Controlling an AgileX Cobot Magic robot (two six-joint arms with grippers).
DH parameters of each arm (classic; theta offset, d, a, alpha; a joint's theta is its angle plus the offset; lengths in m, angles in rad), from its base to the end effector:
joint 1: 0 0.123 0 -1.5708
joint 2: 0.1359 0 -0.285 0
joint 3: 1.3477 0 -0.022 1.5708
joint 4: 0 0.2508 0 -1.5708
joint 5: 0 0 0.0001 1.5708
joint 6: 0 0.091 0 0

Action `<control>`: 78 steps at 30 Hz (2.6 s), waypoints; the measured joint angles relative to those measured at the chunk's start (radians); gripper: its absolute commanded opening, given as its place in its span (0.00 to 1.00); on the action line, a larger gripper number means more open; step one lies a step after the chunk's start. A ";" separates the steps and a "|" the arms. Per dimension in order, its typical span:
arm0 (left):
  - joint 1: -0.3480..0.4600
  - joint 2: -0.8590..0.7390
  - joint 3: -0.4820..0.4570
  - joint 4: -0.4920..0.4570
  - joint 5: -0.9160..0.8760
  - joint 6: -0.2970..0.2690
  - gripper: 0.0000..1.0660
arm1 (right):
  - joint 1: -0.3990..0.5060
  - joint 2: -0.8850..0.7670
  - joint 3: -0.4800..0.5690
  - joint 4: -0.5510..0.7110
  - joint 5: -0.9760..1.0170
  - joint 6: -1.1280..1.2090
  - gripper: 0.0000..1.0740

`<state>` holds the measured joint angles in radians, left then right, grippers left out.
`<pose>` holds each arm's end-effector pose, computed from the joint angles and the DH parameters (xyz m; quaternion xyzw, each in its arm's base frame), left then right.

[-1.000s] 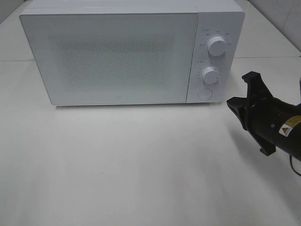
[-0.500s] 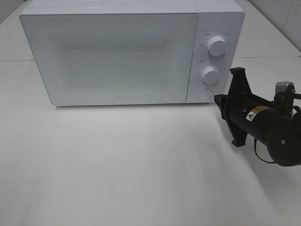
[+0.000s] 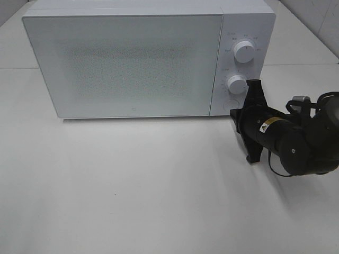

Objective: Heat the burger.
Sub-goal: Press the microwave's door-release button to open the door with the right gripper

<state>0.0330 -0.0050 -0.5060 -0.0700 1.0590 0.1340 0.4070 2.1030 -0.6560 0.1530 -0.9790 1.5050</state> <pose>-0.0062 -0.0058 0.2792 0.0444 0.8482 0.0091 0.5277 0.3114 0.1217 0.0720 0.4913 0.6674 0.4400 0.3457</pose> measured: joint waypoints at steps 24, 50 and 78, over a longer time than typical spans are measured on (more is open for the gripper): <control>0.000 0.000 0.000 0.000 0.000 0.000 0.98 | 0.007 0.055 -0.076 0.028 -0.048 -0.054 0.00; 0.000 0.000 0.000 0.000 -0.001 0.000 0.98 | 0.008 0.051 -0.170 0.097 0.133 -0.097 0.00; 0.000 0.000 0.000 0.000 -0.001 0.000 0.98 | 0.008 -0.019 -0.100 0.096 0.133 -0.044 0.00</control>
<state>0.0330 -0.0050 -0.5060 -0.0700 1.0580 0.1340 0.4150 2.0840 -0.7560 0.2490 -0.8460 1.4610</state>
